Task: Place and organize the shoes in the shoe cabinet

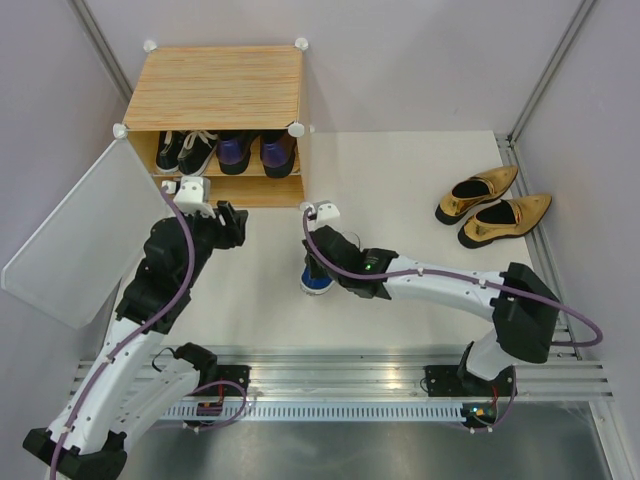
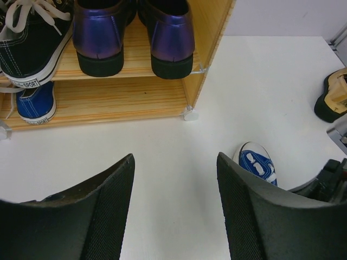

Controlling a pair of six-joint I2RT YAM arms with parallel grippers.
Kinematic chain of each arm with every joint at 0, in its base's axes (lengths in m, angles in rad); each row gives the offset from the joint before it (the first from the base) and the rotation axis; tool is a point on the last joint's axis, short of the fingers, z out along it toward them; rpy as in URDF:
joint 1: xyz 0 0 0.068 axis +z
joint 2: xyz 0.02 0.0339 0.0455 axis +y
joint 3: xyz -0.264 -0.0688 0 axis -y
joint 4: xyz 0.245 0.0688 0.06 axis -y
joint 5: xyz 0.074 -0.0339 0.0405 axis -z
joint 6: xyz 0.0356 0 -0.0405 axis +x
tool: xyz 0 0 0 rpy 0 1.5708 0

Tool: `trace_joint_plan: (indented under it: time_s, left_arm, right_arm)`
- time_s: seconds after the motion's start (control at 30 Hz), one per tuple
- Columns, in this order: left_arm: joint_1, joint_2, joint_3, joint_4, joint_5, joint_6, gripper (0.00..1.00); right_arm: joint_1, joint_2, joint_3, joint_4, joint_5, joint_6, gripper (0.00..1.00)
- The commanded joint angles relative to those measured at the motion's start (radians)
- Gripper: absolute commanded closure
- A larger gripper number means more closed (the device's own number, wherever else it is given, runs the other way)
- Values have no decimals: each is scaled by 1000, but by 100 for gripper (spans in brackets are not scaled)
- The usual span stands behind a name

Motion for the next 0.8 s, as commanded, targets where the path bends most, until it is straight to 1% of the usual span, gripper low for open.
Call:
trace_joint_plan:
  time_s: [0.0,0.03,0.13,0.17,0.23,0.3,0.33,0.37,0.47,0.5,0.53,0.57,0.6,0.67,0.7,0.77]
  left_arm:
    - [-6,2,-2,8,-27,48,34]
    - [-6,10,-2,8,-22,51,27]
    - [-6,13,-1,9,-4,53,18]
    - [-6,13,-2,11,3,53,18]
    - [-6,18,-2,14,24,54,17]
    - [-6,24,-4,15,68,57,16]
    - [-6,27,-4,17,90,64,16]
    - [-6,38,-4,23,119,68,15]
    - [-6,85,7,23,245,82,9]
    - [-6,99,10,23,303,83,8]
    - [-6,110,11,23,329,80,4]
    - [-10,137,11,23,352,85,3]
    - [-18,154,13,20,375,90,2]
    - [-50,199,18,5,394,117,1]
    - [-67,256,36,-27,403,126,0]
    - [-135,309,59,-61,391,157,0]
  right_arm:
    - [-8,71,127,66,74,26,96]
    - [-9,94,155,62,57,29,75]
    - [-11,82,161,39,52,43,37]
    - [-11,68,151,30,60,43,31]
    - [-21,13,105,19,78,47,22]
    - [-46,-37,37,-6,96,58,20]
    - [-58,-101,10,-12,103,64,16]
    - [-83,-137,-53,-18,106,72,16]
    - [-126,-287,-153,-36,116,81,16]
    - [-158,-365,-219,-44,115,89,15]
    - [-176,-401,-248,-49,104,92,16]
    - [-207,-438,-277,-62,98,95,16]
    - [-224,-509,-332,-67,90,98,16]
    - [-251,-576,-383,-73,64,98,15]
    - [-271,-631,-424,-75,61,95,16]
    - [-285,-673,-457,-85,57,81,16]
